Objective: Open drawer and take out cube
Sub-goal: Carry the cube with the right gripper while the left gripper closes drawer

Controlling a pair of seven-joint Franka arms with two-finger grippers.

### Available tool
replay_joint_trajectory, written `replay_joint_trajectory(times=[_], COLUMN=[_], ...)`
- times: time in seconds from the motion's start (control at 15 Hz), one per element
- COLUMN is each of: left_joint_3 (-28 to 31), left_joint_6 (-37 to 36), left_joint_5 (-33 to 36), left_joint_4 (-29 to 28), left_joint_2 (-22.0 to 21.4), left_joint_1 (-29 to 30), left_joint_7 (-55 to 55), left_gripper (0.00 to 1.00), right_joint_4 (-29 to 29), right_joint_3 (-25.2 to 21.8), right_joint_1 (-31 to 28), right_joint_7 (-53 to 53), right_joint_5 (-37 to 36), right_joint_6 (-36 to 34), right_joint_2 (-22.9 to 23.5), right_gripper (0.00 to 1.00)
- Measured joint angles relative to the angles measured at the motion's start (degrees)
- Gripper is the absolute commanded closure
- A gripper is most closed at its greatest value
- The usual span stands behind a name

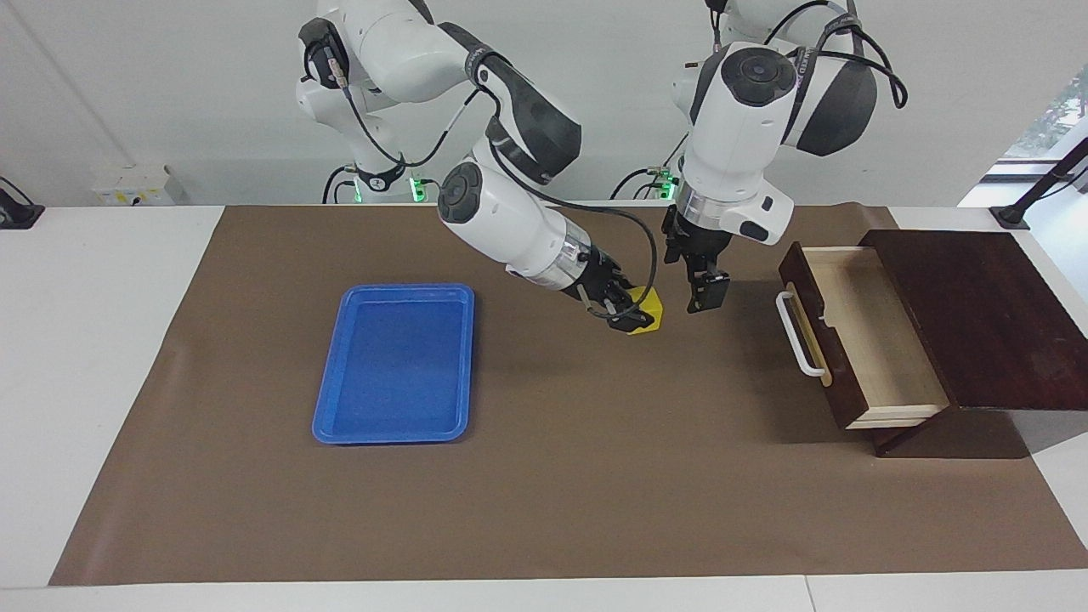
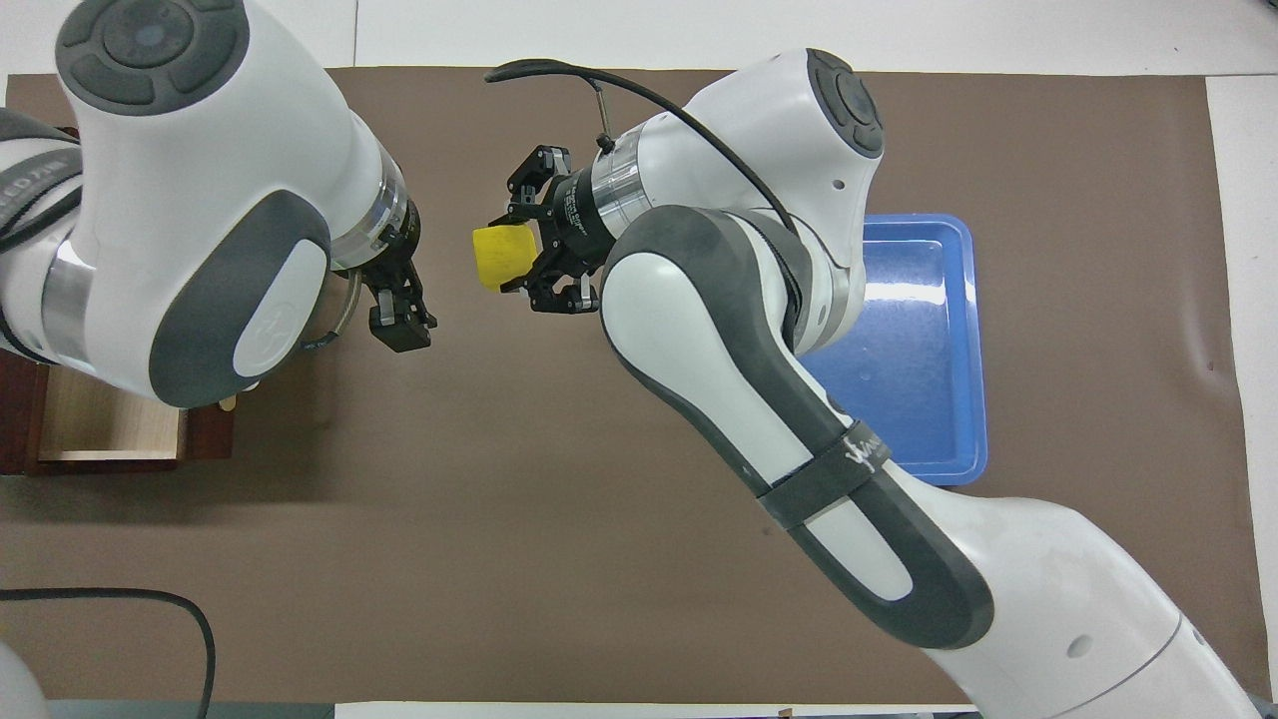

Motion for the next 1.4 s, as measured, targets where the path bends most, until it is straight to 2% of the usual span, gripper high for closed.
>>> replay_joint_trajectory(times=[0.2, 0.53, 0.73, 1.0, 1.4], left_joint_3=[0.3, 0.6, 0.7, 0.9, 0.8], left_joint_6=[2.0, 16.1, 20.2, 22.6, 24.4], left_joint_5=[0.0, 0.0, 0.0, 0.0, 1.5], left_joint_4=[-4.3, -21.0, -27.6, -30.1, -30.1], left_joint_2=[-1.3, -7.1, -9.6, -10.3, -10.4], left_joint_1=[2.8, 10.0, 14.7, 21.1, 26.7], left_joint_7=[6.5, 17.9, 26.0, 36.5, 43.7], left_gripper=[0.0, 0.0, 0.0, 0.0, 0.0], right_joint_4=[0.2, -1.0, -5.8, -14.0, -23.4], right_joint_3=[-0.2, -1.0, -1.1, -1.1, -4.6], right_joint_1=[-3.8, -16.0, -22.6, -29.0, -28.8], right_joint_7=[0.0, -1.0, -6.6, -13.5, -22.5], right_joint_5=[0.0, -0.1, -0.1, 0.0, -0.1], right_joint_6=[-2.0, -3.6, -3.5, -3.5, -3.3], right_joint_2=[-0.6, -0.7, -1.4, -3.6, -6.6], right_gripper=[1.0, 1.0, 1.0, 1.0, 1.0])
